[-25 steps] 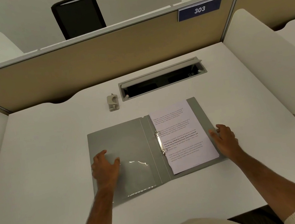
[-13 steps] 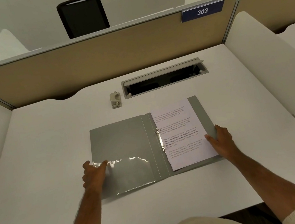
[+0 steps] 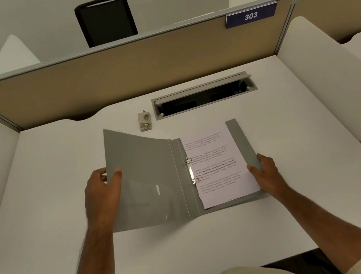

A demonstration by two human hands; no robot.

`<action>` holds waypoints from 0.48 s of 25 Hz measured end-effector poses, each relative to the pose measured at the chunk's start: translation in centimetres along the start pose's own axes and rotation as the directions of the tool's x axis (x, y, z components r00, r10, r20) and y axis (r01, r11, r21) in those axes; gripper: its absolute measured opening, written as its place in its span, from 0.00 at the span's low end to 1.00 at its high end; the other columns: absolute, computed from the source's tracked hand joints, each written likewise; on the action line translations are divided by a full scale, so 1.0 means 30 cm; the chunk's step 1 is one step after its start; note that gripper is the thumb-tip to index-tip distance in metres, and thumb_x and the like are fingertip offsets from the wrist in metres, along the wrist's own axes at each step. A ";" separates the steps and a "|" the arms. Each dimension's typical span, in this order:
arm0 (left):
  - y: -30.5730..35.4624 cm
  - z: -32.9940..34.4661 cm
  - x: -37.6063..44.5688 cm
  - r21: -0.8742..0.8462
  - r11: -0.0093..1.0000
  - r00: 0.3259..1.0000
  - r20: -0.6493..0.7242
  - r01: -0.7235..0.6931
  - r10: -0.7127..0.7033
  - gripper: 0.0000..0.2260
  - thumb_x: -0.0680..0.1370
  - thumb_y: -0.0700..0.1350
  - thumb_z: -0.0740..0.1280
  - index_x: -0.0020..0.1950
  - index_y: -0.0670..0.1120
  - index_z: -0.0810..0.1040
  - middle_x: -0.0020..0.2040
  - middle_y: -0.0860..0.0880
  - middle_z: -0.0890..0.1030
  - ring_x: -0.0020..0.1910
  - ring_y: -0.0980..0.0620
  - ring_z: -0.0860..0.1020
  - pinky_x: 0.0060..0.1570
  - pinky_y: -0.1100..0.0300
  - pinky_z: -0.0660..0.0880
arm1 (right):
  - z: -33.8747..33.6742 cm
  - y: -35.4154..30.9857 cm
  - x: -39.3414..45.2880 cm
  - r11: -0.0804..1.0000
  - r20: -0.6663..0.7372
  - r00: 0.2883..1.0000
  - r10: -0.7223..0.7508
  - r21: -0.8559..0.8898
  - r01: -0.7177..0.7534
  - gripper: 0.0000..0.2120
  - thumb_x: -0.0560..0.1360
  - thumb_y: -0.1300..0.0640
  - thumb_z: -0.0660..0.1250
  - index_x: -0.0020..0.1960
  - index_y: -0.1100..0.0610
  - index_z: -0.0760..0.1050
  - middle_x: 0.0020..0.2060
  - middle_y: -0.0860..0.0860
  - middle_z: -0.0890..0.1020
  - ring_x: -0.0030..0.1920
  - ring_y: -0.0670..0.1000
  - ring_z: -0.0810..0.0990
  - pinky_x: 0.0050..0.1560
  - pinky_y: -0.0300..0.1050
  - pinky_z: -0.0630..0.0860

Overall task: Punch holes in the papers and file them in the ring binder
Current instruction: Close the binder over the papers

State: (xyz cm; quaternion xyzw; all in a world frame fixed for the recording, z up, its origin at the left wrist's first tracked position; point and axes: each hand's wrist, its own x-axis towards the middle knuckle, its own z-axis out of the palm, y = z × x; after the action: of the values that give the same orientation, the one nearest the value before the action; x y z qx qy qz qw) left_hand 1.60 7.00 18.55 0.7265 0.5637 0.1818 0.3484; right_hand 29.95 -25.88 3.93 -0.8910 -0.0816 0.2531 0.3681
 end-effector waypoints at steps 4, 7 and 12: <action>0.140 -0.032 -0.060 -0.074 0.991 0.991 0.056 -0.114 0.118 0.16 0.80 0.60 0.68 0.61 0.51 0.79 0.54 0.55 0.82 0.49 0.53 0.83 0.47 0.56 0.78 | 0.022 -0.024 -0.018 0.999 0.036 0.999 -0.003 0.034 0.002 0.31 0.80 0.48 0.66 0.78 0.57 0.59 0.74 0.57 0.65 0.73 0.59 0.68 0.71 0.55 0.66; 0.215 -0.002 -0.113 -0.126 0.971 0.969 0.118 -0.201 0.216 0.18 0.81 0.60 0.65 0.65 0.50 0.80 0.58 0.55 0.83 0.56 0.56 0.81 0.54 0.61 0.76 | 0.035 -0.040 -0.034 0.998 0.066 0.997 -0.035 0.060 0.031 0.30 0.81 0.48 0.65 0.78 0.56 0.59 0.74 0.56 0.66 0.73 0.58 0.68 0.72 0.55 0.67; 0.285 0.123 -0.229 -0.183 0.937 0.898 0.280 -0.297 0.339 0.22 0.82 0.63 0.61 0.71 0.55 0.76 0.67 0.56 0.80 0.65 0.57 0.77 0.58 0.62 0.74 | 0.042 -0.057 -0.050 0.987 0.125 0.990 -0.066 0.152 0.046 0.27 0.81 0.48 0.64 0.77 0.54 0.62 0.69 0.55 0.71 0.65 0.55 0.75 0.63 0.53 0.76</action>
State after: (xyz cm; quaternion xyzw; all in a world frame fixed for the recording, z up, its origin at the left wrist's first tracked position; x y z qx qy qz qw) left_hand 7.89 -1.64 22.97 0.8028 0.3624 0.1591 0.4460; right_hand 28.10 -24.38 4.96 -0.8399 -0.1114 0.3055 0.4346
